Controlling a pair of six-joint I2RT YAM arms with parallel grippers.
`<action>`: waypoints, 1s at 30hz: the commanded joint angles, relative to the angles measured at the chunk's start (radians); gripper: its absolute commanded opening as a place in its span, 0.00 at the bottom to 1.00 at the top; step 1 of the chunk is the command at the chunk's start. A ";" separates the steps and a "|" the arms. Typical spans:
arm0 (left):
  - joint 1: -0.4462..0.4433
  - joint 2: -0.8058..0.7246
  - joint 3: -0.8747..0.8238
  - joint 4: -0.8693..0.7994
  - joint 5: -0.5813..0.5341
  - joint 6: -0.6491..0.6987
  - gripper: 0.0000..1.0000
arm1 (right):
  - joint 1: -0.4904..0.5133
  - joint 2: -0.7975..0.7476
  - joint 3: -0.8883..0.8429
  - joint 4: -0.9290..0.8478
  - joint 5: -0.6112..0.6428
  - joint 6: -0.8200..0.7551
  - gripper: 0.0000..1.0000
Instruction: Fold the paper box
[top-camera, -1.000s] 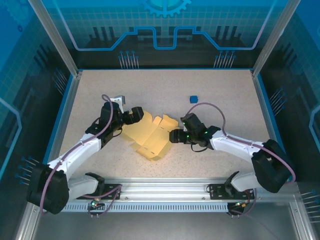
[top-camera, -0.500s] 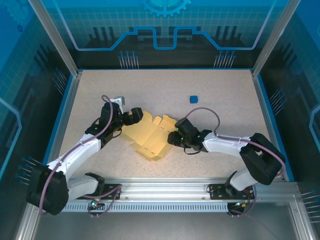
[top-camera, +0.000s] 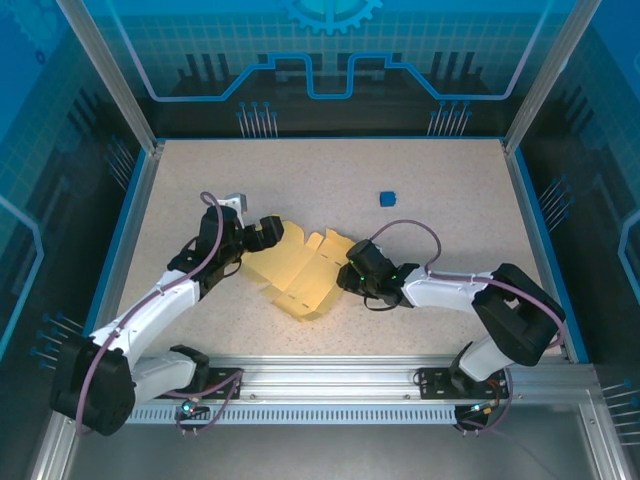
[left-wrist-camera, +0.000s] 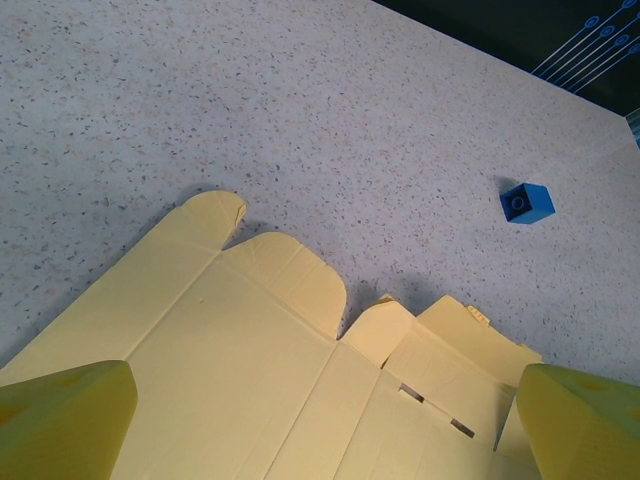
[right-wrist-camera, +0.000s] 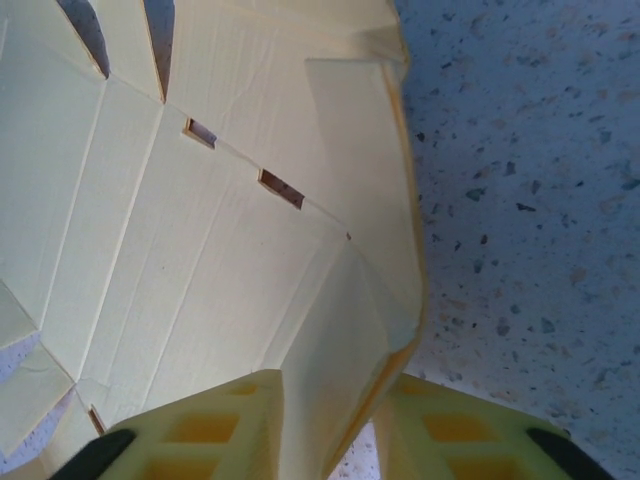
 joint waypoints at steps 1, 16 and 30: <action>-0.006 -0.025 0.018 -0.031 -0.023 0.004 0.99 | 0.016 -0.003 -0.018 0.037 0.058 0.015 0.23; -0.007 -0.117 0.104 -0.131 -0.022 0.037 0.99 | -0.105 -0.220 0.079 -0.033 -0.003 -0.401 0.00; -0.068 -0.134 0.425 -0.373 0.242 0.497 0.89 | -0.289 -0.316 0.434 -0.408 -0.456 -1.038 0.00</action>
